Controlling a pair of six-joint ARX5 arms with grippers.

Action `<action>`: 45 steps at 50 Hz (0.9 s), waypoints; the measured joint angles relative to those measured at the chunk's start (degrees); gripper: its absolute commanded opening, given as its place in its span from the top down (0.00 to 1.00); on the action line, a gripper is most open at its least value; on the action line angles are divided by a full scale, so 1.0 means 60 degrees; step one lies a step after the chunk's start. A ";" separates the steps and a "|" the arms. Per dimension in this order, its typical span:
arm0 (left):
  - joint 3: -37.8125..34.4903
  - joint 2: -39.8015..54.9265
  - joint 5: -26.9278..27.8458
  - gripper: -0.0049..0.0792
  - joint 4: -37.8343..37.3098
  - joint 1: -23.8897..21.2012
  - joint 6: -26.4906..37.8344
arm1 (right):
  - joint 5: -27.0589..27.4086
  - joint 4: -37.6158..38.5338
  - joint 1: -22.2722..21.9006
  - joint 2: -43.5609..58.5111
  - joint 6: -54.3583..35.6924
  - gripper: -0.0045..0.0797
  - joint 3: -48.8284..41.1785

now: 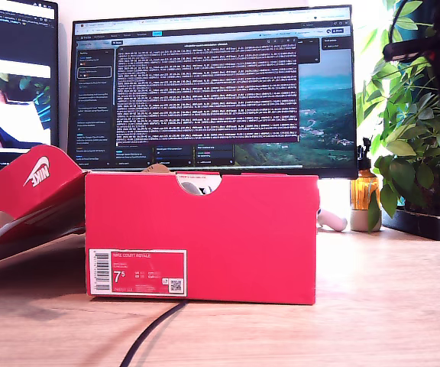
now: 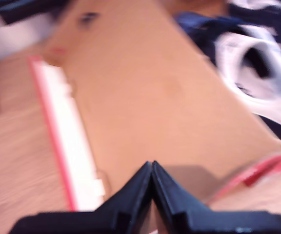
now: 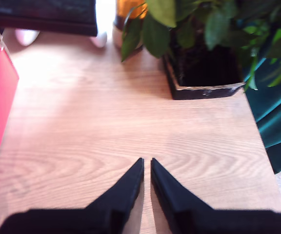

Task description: Pack the blue shoes by picking the first shoe and placing it inside the red shoebox, left side, then picking and rotating the second shoe and placing it in the shoebox

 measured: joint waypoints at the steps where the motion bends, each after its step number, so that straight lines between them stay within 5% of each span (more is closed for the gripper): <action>1: 0.0000 -0.0073 -0.0033 0.95 0.0004 0.0000 -0.0055 | 0.0018 0.0007 0.0000 -0.0069 0.0022 0.96 -0.0066; 19: -0.0459 -0.1129 -0.0335 0.95 0.0222 0.0018 -0.0616 | 0.0040 0.1424 0.0000 -0.1137 0.0080 0.96 -0.1872; 45: -0.2197 -0.1381 -0.0350 0.95 0.2601 0.0025 -0.0980 | 0.0022 0.5158 0.0189 -0.1628 -0.0197 0.96 -0.4692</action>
